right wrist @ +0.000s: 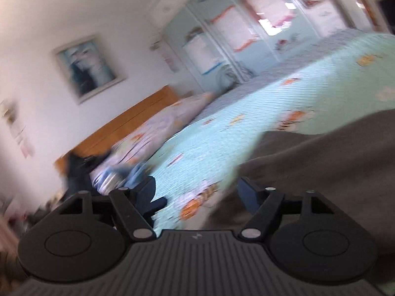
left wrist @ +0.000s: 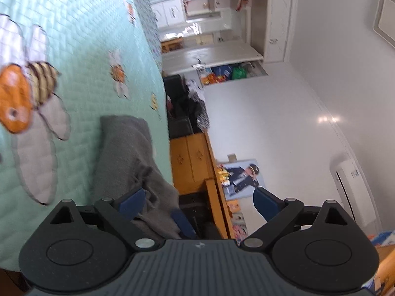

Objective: Fold clothes

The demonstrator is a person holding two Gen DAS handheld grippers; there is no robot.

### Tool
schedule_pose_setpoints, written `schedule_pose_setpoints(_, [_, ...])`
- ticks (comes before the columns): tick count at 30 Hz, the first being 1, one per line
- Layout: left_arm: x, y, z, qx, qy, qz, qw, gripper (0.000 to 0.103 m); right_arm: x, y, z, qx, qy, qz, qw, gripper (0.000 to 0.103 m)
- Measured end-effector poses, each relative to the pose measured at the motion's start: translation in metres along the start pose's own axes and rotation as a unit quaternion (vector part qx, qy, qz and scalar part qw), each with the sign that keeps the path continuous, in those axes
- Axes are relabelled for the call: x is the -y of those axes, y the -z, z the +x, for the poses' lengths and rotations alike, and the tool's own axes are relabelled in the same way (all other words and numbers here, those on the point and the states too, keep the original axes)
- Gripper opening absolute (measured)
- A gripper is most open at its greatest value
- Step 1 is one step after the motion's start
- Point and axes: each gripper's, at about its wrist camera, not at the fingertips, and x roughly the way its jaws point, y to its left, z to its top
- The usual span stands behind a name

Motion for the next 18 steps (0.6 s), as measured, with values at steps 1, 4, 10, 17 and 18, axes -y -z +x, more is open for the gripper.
schedule_pose_setpoints(1, [0.003,0.000,0.008,-0.006,0.005,0.004,1.0000,0.095,0.007,0.003,0.008,-0.025,-0.013,0.016,0.999,0.078])
schedule_pose_setpoints(4, [0.015,-0.002,0.034,-0.025,0.020,0.014,0.9994,0.095,0.004,0.024,0.021,-0.075,-0.056,0.012,0.996,0.078])
schedule_pose_setpoints(10, [0.028,0.004,0.105,-0.083,0.042,0.027,0.9953,0.095,0.011,0.027,-0.020,-0.020,-0.087,0.039,0.995,0.078])
schedule_pose_setpoints(17, [0.001,0.030,0.162,-0.126,-0.055,0.089,0.9865,0.091,0.073,-0.025,-0.073,0.069,-0.049,0.128,0.988,0.082])
schedule_pose_setpoints(18, [-0.007,0.027,0.157,-0.115,-0.055,0.076,0.9889,0.083,0.076,-0.035,-0.068,0.051,-0.050,0.123,0.990,0.084])
